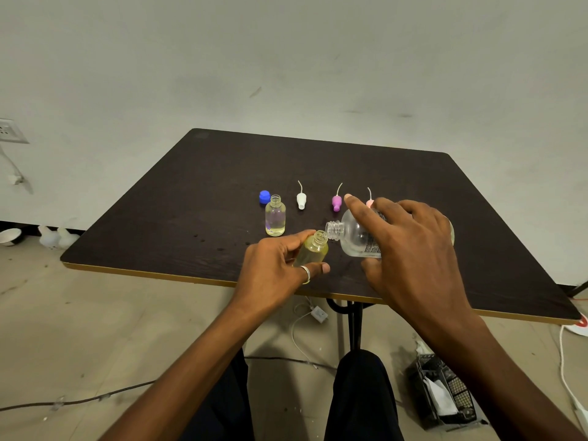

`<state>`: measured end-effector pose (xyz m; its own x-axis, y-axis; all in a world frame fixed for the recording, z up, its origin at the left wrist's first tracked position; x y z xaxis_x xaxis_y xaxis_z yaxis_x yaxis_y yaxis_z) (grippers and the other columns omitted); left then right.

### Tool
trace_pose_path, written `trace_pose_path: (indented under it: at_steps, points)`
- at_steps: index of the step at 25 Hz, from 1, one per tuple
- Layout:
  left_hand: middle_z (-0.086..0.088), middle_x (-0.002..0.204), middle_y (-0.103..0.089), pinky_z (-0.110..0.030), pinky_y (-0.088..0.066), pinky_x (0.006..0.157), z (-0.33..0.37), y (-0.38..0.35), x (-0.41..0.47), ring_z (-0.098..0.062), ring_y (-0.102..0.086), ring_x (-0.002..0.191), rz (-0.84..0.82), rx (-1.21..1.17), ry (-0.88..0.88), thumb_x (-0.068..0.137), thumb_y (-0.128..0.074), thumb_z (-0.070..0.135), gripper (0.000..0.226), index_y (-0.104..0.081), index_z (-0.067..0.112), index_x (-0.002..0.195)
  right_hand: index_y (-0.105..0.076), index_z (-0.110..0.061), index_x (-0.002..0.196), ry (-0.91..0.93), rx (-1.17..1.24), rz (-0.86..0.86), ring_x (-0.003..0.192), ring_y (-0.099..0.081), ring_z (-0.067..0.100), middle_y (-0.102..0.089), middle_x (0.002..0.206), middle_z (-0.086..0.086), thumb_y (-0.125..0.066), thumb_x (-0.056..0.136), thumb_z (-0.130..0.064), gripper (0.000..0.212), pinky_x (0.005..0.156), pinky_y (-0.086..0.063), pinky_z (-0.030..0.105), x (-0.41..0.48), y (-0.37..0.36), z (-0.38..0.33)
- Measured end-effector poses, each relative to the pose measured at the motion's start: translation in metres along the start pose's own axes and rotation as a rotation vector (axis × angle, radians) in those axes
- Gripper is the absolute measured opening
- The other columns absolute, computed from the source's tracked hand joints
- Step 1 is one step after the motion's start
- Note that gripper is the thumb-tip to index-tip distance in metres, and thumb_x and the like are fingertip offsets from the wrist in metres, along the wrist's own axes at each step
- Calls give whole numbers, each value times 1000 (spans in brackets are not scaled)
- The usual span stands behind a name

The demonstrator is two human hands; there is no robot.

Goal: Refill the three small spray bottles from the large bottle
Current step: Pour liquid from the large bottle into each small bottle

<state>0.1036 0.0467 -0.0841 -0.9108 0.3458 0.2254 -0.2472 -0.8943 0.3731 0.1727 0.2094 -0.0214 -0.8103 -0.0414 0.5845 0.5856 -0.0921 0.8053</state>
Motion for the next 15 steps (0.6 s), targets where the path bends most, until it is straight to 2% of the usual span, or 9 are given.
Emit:
trace_pose_path:
  at_steps: [2, 10, 15]
  points:
    - [15, 108, -74, -9, -50, 86, 0, 0, 0, 15, -65, 92, -5, 6, -1, 71, -88, 25, 54, -70, 28, 122, -53, -21, 137, -3, 0, -3, 106, -59, 44, -66, 117, 17, -92, 53, -21, 93, 88, -46, 61, 0, 0, 0]
    - [18, 99, -75, -16, -55, 86, 2, -2, -2, 8, -68, 93, 20, -92, 2, 71, -88, 22, 52, -72, 26, 120, -48, -26, 141, -33, 28, -37, 110, -57, 39, -65, 121, 11, -89, 58, -25, 92, 90, -46, 57, 0, 2, 1]
    - [22, 100, -74, -15, -54, 87, 6, -2, -4, 8, -68, 97, 34, -151, -11, 73, -87, 20, 51, -70, 28, 120, -45, -27, 143, -83, 118, -52, 106, -60, 36, -66, 121, 8, -91, 58, -29, 97, 87, -51, 54, -1, 3, 2]
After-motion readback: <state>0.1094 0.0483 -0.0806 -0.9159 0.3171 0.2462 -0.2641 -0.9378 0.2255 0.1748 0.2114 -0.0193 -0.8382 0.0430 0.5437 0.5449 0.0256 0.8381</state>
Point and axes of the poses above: each hand's wrist, its own x-axis towards the middle knuckle, its own y-axis out of the back of the hand, z = x × y, the point moved 6 cm from there along x, towards the middle knuckle
